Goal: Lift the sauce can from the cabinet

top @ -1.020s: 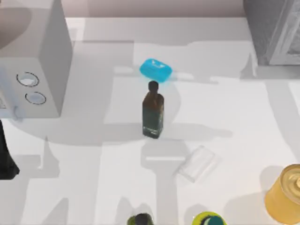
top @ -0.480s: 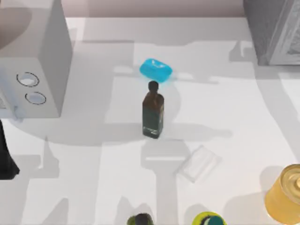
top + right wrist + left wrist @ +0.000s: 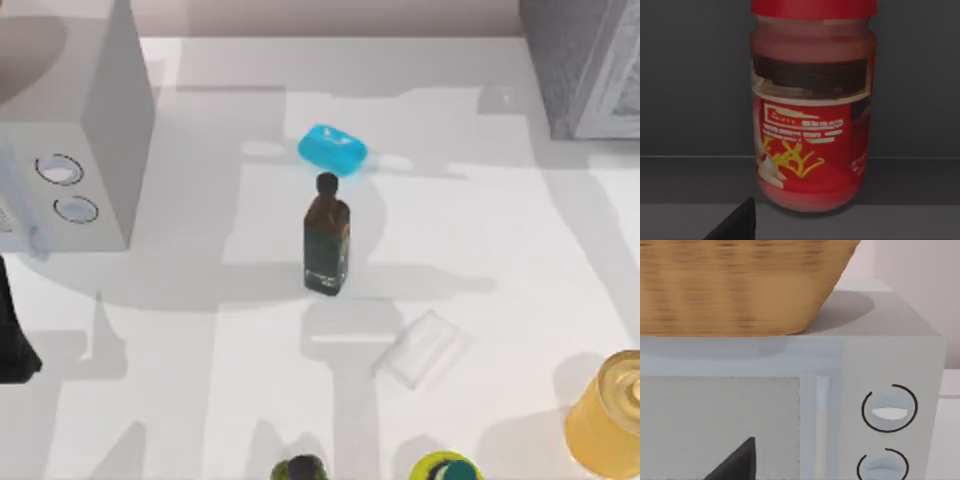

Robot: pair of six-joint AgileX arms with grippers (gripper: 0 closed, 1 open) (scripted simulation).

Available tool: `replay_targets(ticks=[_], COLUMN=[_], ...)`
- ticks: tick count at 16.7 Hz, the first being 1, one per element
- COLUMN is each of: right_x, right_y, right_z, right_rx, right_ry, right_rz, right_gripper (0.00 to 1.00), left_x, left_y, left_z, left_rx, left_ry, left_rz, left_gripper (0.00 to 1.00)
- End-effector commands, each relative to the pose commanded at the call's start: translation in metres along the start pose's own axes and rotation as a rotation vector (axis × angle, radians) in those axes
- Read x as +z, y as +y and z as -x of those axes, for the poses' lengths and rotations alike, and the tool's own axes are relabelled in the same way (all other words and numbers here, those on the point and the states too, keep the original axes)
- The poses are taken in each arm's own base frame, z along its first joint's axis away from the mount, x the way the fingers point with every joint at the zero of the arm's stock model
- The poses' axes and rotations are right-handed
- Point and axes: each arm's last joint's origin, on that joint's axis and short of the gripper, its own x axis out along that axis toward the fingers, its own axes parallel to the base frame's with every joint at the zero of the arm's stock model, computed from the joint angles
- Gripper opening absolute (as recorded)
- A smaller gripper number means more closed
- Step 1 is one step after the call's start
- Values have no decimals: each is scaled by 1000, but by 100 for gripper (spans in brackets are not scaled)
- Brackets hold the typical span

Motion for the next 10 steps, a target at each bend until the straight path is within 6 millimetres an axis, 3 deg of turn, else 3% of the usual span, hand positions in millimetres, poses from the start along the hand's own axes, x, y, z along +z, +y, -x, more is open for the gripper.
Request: replay_targets(ticks=[5,10], right_x=[-1,-2], right_y=[20,25], right_z=[-56,-67], right_rx=[-6,-7], right_ry=[-2,-6], right_rz=[-7,-9], right_gripper=[100,100], left_x=[0,0], left_y=[0,0], left_z=[0,0], left_rx=[0,0], left_ry=[0,0], left_rz=[0,0], left_gripper=[100,100])
